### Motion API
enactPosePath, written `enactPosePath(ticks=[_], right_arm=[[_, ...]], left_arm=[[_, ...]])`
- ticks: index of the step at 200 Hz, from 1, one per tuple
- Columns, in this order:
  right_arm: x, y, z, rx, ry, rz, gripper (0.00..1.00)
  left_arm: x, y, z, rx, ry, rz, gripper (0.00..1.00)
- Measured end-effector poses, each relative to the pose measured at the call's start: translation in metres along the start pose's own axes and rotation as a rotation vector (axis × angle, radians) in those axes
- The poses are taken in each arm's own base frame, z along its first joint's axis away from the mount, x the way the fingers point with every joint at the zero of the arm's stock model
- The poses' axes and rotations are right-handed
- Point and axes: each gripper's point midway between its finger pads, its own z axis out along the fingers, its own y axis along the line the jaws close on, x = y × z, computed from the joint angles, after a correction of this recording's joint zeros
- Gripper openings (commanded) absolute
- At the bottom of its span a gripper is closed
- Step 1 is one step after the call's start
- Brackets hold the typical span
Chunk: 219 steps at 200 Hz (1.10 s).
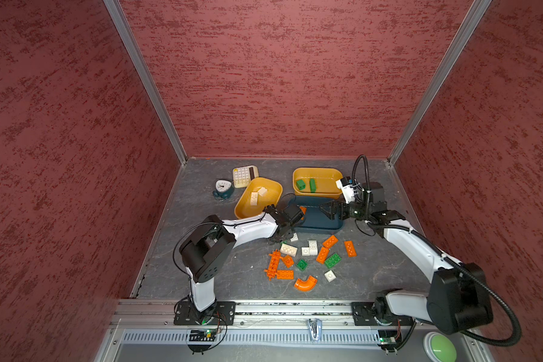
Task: Sort the legos into containers by color
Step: Pick up the lego from the center of the table, then place the lego in the container.
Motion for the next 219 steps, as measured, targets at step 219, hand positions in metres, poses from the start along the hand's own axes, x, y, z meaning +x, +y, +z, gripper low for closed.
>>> enactPosePath(ticks=[219], right_arm=[[-0.009, -0.002, 0.002, 0.009, -0.027, -0.006, 0.99]], left_arm=[[-0.126, -0.065, -0.085, 0.293, -0.206, 0.183, 0.31]])
